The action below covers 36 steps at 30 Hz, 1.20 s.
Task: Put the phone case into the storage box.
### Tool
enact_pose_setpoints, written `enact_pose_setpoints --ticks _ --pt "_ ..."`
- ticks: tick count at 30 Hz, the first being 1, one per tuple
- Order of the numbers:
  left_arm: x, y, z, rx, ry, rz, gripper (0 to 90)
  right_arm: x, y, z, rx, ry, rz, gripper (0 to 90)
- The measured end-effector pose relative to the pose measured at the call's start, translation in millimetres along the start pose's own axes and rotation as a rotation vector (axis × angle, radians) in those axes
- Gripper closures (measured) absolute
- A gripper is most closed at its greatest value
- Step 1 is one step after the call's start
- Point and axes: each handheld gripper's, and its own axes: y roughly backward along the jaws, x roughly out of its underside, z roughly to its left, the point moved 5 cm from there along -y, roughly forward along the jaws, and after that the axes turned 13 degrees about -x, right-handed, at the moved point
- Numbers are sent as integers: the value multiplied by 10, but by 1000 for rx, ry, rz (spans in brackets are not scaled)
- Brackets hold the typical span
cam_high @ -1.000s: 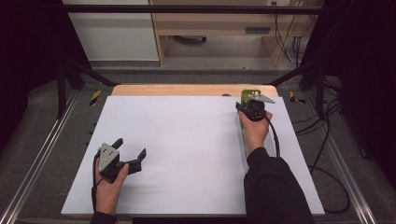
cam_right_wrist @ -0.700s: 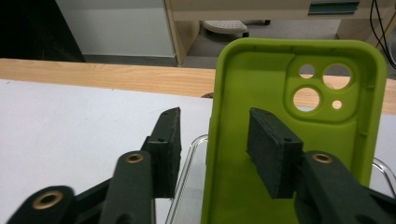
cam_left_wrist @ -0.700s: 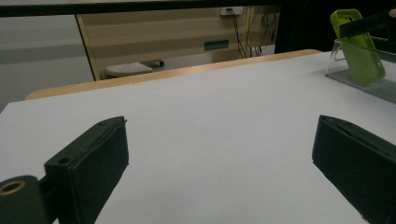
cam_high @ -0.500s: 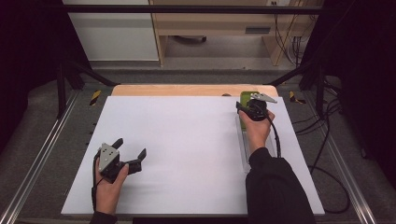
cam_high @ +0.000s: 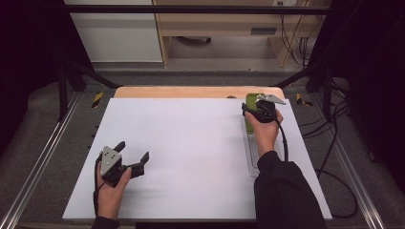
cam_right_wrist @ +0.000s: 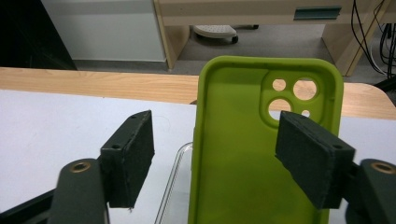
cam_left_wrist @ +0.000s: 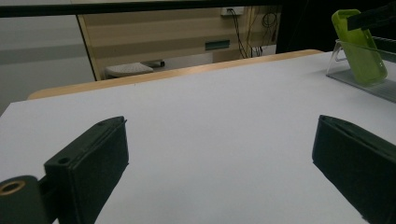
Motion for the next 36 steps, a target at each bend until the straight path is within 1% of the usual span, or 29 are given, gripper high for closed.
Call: enact_pose_setpoints --ticks 3,6,7,9,12,19,21,26,28,29,31,36 --pt "0 1 2 -1 -1 0 33 -12 14 -1 1 -11 1 219" --pt "0 3 3 -1 -2 0 33 -23 30 -16 20 -17 5 158" --pt "0 4 5 -1 -3 0 33 -24 34 -24 21 -32 11 134" --pt "1 6 11 -3 -4 0 32 -33 47 -34 20 -41 10 117" --pt "0 9 18 -5 1 -1 32 -47 63 -30 17 -36 10 100" --pt "-1 35 35 -6 -6 -2 31 -83 101 2 -6 -27 13 75" --pt "-6 46 43 -7 1 -5 30 -91 114 12 -15 -24 15 68" --pt "-2 99 61 -9 -4 -8 29 -100 151 27 -38 -33 29 63" --pt "1 131 71 -12 0 -11 29 -107 168 28 -43 -37 36 63" --pt "3 142 81 -13 -5 -10 29 -113 176 29 -46 -38 36 63" --pt "7 168 95 -16 -1 -13 28 -125 194 29 -48 -35 41 63" --pt "27 231 128 -20 9 -17 26 -155 229 53 -66 -49 45 63"
